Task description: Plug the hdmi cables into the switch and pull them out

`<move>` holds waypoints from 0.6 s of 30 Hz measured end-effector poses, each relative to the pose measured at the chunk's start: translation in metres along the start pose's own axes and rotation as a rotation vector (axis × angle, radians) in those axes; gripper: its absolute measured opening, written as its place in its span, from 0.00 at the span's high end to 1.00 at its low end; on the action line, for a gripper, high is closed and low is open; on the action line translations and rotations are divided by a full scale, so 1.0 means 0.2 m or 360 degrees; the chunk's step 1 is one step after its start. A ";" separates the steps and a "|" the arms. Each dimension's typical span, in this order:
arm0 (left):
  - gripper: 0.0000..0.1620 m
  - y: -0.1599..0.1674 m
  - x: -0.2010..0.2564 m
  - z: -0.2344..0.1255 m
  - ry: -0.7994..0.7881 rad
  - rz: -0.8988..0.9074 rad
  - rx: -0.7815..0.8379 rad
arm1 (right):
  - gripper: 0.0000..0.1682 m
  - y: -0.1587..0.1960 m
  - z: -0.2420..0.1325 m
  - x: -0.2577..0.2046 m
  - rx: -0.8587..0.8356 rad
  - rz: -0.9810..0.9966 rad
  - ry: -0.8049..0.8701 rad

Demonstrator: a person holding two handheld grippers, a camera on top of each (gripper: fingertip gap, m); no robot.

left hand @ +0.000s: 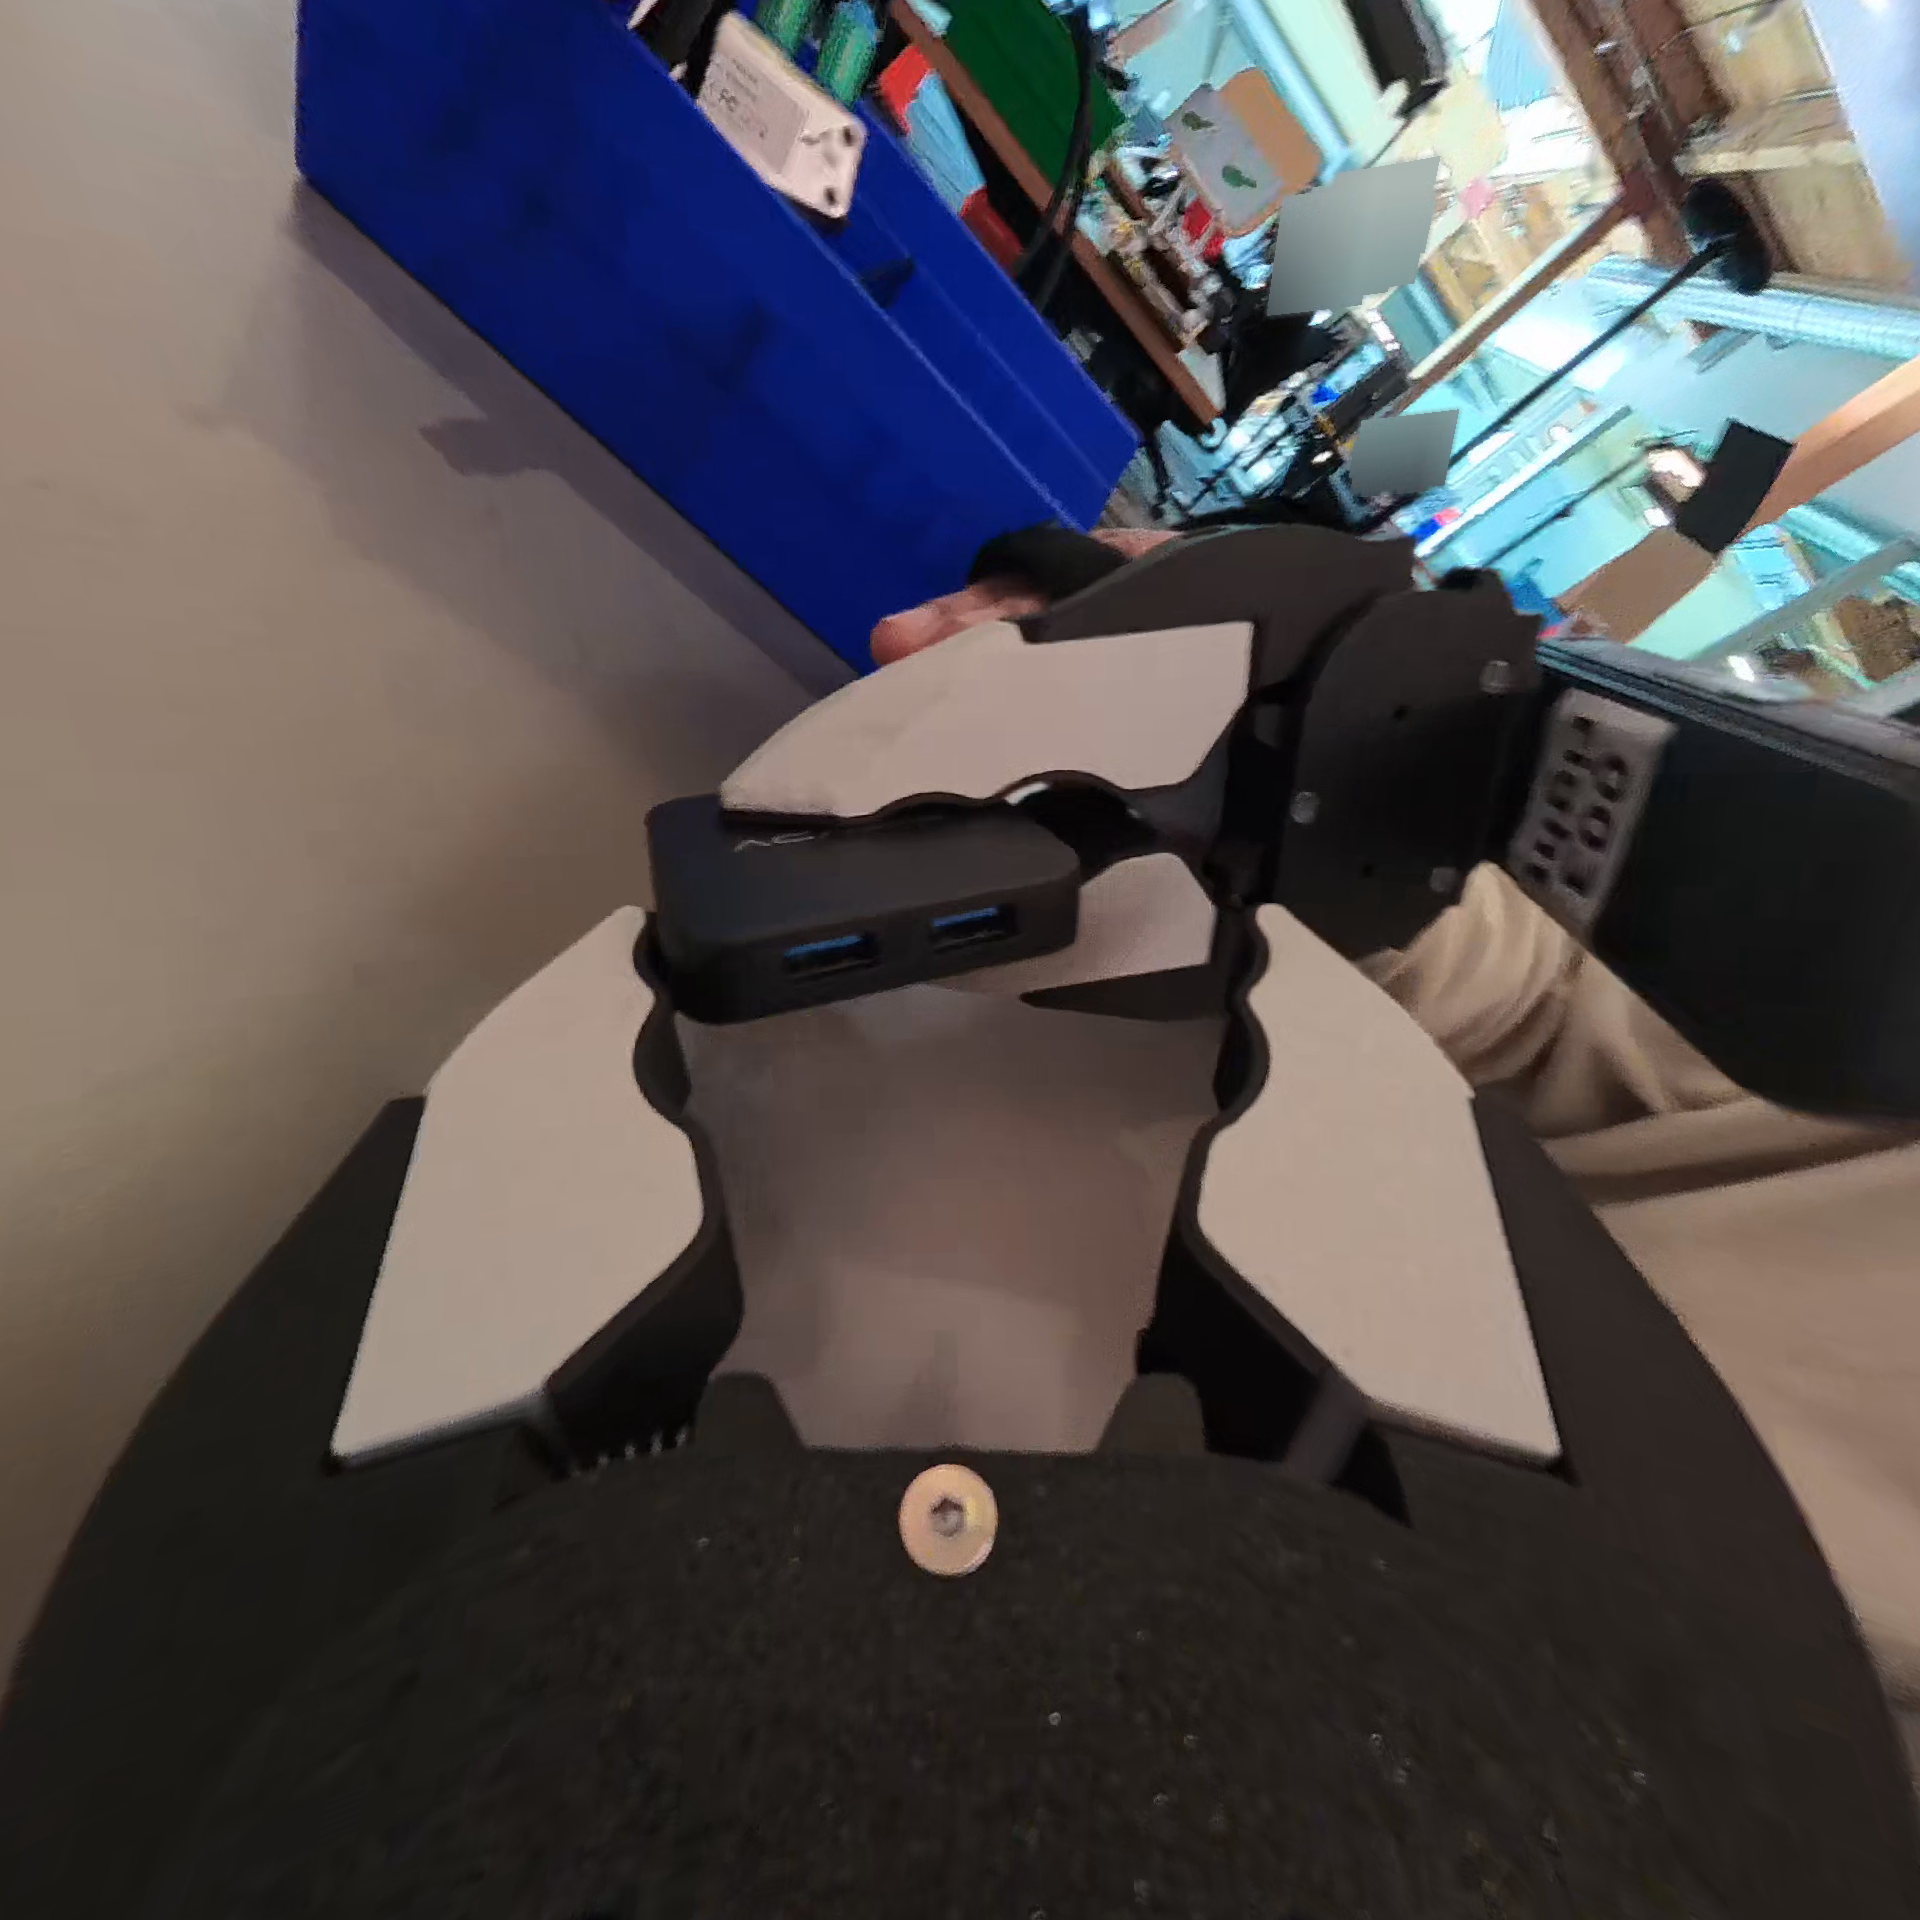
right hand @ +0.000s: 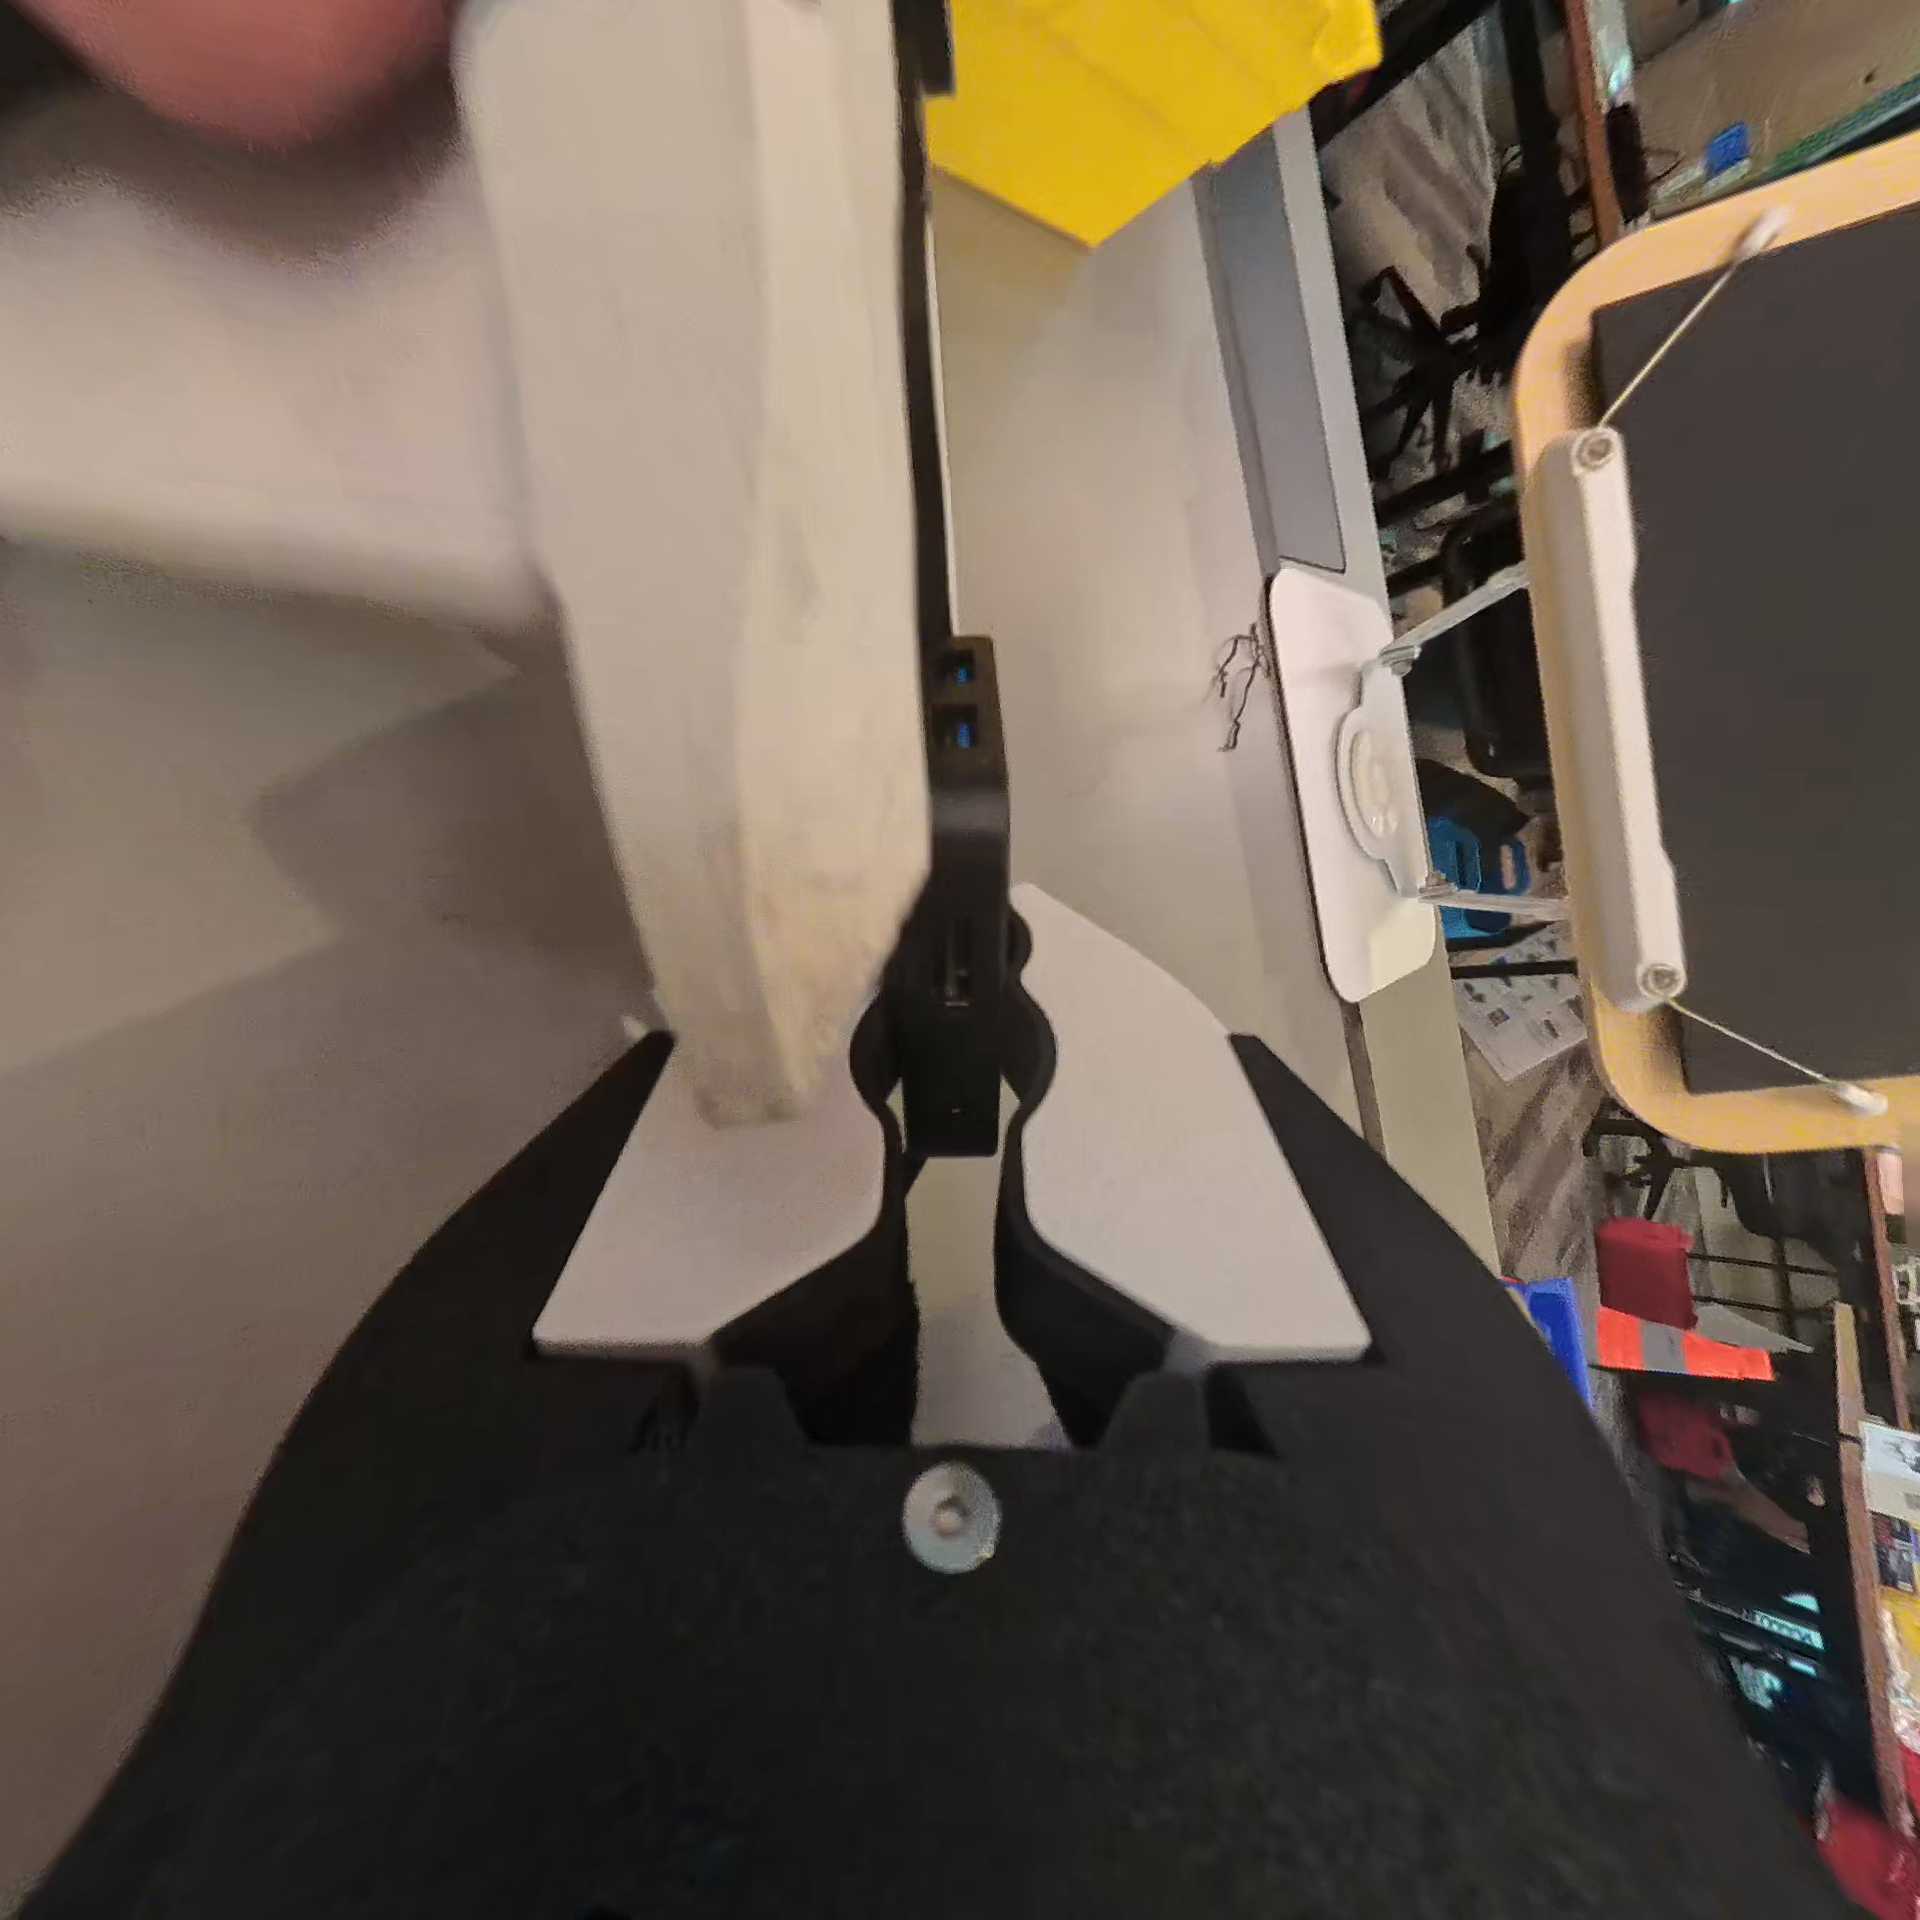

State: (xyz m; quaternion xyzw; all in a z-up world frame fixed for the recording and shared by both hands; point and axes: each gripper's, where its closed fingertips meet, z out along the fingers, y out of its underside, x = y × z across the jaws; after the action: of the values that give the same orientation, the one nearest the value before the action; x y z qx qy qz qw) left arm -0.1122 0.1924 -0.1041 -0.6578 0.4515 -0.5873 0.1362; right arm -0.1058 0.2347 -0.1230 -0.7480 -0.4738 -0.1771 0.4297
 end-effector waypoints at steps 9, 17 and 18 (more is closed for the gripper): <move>0.53 -0.02 0.16 -0.07 0.0595 -0.0207 0.0057 | 0.92 -0.18 -0.17 -0.05 0.0512 0.0020 -0.0146; 0.53 -0.01 0.32 -0.09 0.1094 -0.0255 0.0068 | 0.87 -0.28 -0.37 -0.05 0.0981 0.0048 -0.0125; 0.53 -0.01 0.32 -0.08 0.1115 -0.0260 0.0070 | 0.89 -0.27 -0.38 -0.06 0.0973 0.0017 -0.0129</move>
State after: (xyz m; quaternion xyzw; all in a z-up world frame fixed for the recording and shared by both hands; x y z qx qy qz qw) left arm -0.1327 0.1502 -0.0568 -0.4474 0.4040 -0.7957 -0.0601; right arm -0.1480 0.1768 -0.0623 -0.5929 -0.5178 0.0059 0.6167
